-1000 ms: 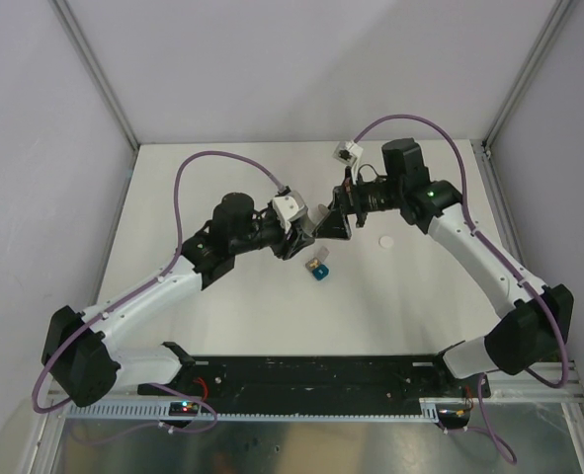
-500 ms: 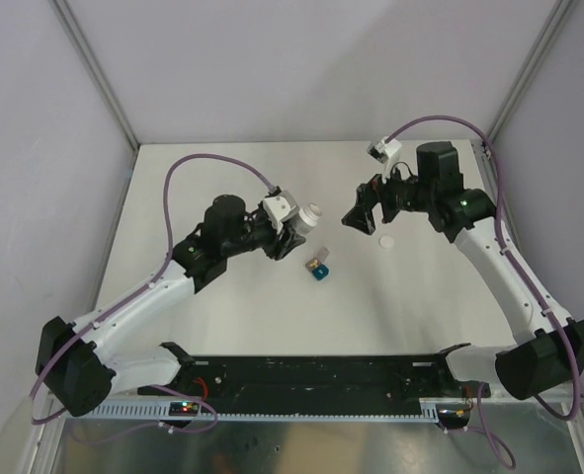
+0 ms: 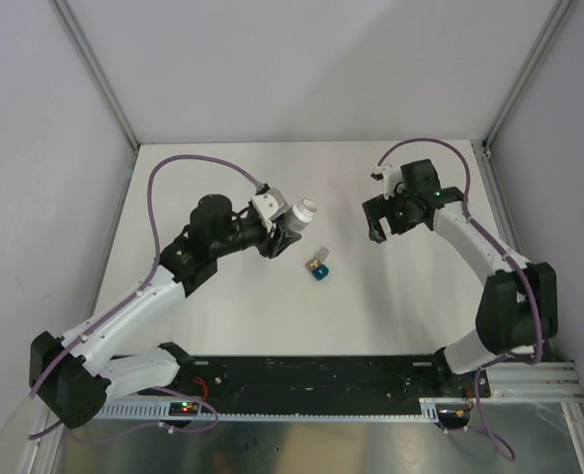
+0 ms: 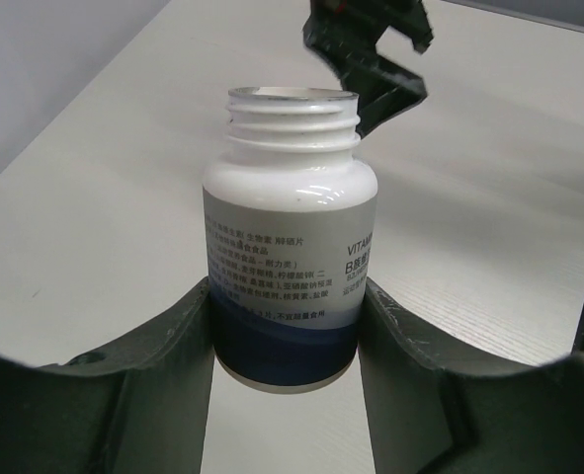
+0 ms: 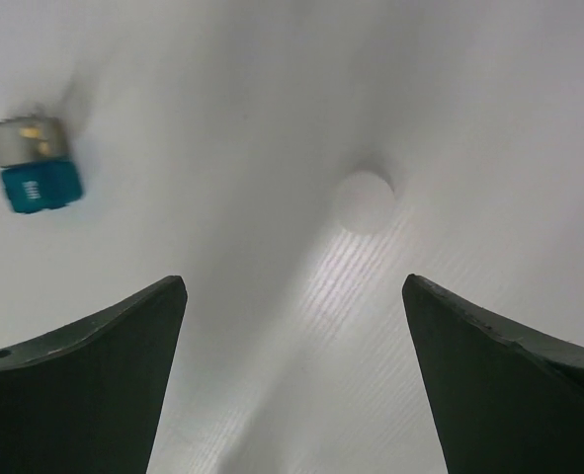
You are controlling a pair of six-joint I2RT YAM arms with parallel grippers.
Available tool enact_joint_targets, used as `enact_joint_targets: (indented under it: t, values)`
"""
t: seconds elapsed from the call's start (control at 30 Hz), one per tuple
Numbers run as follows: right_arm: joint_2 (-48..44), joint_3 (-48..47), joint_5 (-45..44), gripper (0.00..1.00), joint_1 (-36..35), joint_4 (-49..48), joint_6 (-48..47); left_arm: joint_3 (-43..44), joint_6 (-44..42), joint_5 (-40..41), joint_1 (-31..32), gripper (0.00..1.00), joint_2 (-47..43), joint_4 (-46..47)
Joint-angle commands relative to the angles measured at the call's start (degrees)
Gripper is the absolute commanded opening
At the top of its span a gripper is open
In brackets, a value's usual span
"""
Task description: Sort the pills into containers
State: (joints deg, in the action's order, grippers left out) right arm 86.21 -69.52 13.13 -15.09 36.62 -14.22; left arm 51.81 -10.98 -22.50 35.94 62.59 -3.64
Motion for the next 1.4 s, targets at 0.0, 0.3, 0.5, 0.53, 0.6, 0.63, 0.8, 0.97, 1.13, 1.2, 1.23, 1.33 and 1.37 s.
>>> enact_joint_targets:
  t: [0.0,0.3,0.5,0.53,0.6,0.63,0.8,0.97,1.13,1.2,1.23,1.33,1.37]
  values:
    - [5.07,-0.03,-6.07,0.97,0.35,-1.71,-1.62,-0.54,0.81,-2.03,-0.44,0.0,-1.83,2.78]
    - [16.33,-2.63,-8.92,0.94,1.23,-1.59,-2.07,-0.51,0.77,-2.62,-0.49,0.0,-0.73,2.9]
    - [20.7,-5.02,-7.64,0.91,2.22,-0.83,-1.74,-0.38,0.85,-2.48,-0.46,0.0,0.07,2.88]
    - [21.17,-5.37,-7.31,0.9,2.46,-0.71,-1.63,-0.39,0.86,-2.56,-0.4,0.0,0.16,2.87]
    - [21.86,-5.98,-6.7,0.89,2.86,-0.51,-1.52,-0.22,0.81,-2.66,-0.43,0.0,0.52,2.85]
    - [22.23,-6.29,-6.44,0.89,3.04,-0.41,-1.39,-0.18,0.84,-2.65,-0.43,0.0,0.69,2.89]
    - [23.66,-7.48,-5.18,0.85,3.64,0.21,-1.07,0.17,0.96,-2.81,-0.49,0.0,1.36,2.93]
    - [24.48,-8.17,-4.69,0.81,3.7,0.65,-0.81,0.34,1.09,-2.79,-0.43,0.0,1.46,2.86]
    - [24.86,-8.7,-4.64,0.74,3.59,0.73,-0.21,0.32,1.1,-2.71,-0.44,0.0,1.48,2.88]
    - [25.14,-8.82,-4.63,0.71,3.43,0.8,0.15,0.18,1.17,-2.68,-0.44,0.0,1.48,2.92]
    - [25.32,-8.8,-4.79,0.7,3.28,0.85,0.2,0.15,1.2,-2.7,-0.44,0.0,1.44,2.93]
    - [25.78,-8.8,-5.26,0.67,2.81,0.76,0.33,0.01,1.25,-2.77,-0.46,0.0,1.46,2.9]
    - [25.9,-8.8,-5.33,0.66,2.71,0.75,0.37,-0.1,1.28,-2.75,-0.49,0.0,1.38,2.88]
